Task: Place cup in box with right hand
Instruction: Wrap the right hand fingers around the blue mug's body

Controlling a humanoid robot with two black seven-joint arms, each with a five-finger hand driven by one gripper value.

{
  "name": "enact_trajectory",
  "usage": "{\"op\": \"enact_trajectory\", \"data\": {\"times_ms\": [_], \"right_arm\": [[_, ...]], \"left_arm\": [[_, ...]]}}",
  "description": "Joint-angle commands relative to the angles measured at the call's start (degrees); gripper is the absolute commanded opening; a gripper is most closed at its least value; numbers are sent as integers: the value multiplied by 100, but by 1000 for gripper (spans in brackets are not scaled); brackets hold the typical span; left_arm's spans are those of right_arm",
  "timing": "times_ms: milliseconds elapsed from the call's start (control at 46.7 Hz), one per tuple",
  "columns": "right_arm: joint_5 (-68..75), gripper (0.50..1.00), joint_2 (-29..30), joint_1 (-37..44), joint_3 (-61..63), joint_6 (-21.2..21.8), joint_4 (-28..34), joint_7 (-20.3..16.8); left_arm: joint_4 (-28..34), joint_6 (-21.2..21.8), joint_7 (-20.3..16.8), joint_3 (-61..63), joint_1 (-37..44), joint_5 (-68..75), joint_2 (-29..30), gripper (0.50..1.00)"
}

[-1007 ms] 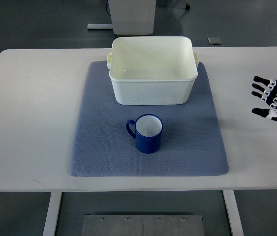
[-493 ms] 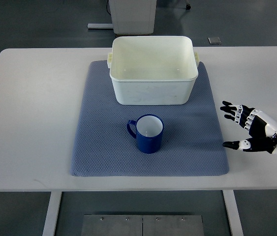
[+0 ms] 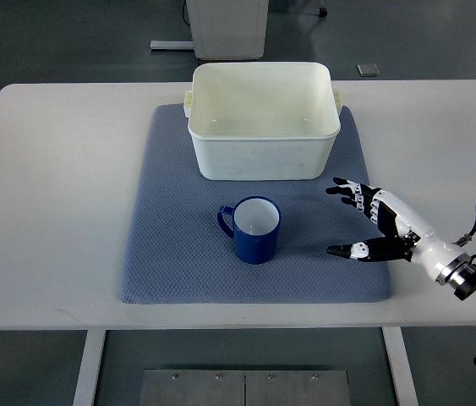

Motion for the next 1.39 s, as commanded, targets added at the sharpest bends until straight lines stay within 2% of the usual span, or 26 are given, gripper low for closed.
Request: {"op": "enact_trajectory", "data": {"times_ms": [0,471,1371], "right_arm": [[17,1000,100,148,-160,-135,-57,-55],[53,1000,557,280,-169,-162,-136,-547],[70,1000,1331,385,-204,-469,-400,-846]], "left_arm": [[0,0,-8,0,0,-1,0,1000],[0,0,1,0,0,-1,0,1000],[0,0,1,0,0,-1,0,1000]]}}
